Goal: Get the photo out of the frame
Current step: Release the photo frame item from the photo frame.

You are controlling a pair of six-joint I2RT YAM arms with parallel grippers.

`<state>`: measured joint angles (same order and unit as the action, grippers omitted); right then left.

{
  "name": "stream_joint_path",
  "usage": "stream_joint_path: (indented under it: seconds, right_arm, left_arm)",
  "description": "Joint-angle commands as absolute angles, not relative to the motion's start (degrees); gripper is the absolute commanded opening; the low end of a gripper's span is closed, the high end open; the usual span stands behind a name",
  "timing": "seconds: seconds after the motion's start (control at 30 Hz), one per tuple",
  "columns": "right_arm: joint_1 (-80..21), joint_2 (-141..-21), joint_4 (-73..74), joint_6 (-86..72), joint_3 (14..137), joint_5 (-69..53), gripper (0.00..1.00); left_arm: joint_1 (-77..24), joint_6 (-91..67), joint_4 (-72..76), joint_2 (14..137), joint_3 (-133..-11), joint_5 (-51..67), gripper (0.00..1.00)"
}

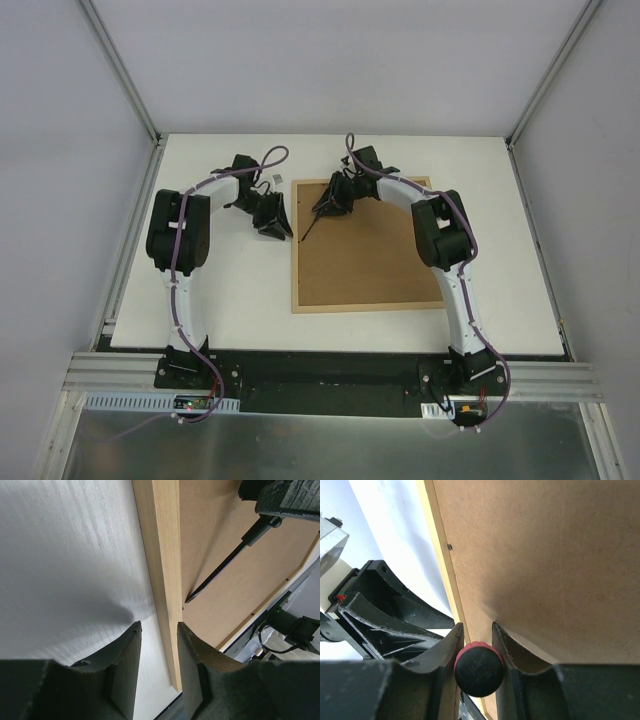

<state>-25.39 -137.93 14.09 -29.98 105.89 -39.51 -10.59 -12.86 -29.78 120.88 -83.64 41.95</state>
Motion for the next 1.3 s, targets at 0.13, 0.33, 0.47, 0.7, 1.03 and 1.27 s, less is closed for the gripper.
stream_joint_path:
  seconds: [0.13, 0.33, 0.47, 0.7, 1.03, 1.27]
  right_arm:
    - [-26.19, -138.16, 17.14, -30.67, 109.34, -36.12, 0.00]
    - [-26.98, -137.73, 17.75, -30.50, 108.02, -35.95, 0.00]
    - [-27.42, -137.46, 17.40, -31.20, 107.14, -36.21, 0.00]
    - [-28.83, -138.34, 16.88, -32.43, 107.14, -37.18, 0.00]
    - [-30.15, -137.29, 15.74, -36.03, 104.07, -38.58, 0.00]
    - [-32.16, -136.93, 14.32, -38.59, 102.91, -39.46, 0.00]
  left_arm:
    - [-12.92, -14.76, -28.21, 120.32, -82.44, 43.51, 0.32]
    - [-13.27, -15.47, -27.86, 120.50, -82.18, 42.01, 0.28]
    - [-13.27, -15.82, -27.69, 120.41, -82.00, 41.66, 0.25]
    - [-13.27, -16.52, -27.07, 120.32, -81.21, 41.66, 0.19]
    - [-13.88, -18.10, -26.46, 119.88, -80.25, 38.59, 0.10]
    - [-14.85, -19.86, -26.28, 119.71, -79.81, 35.95, 0.03]
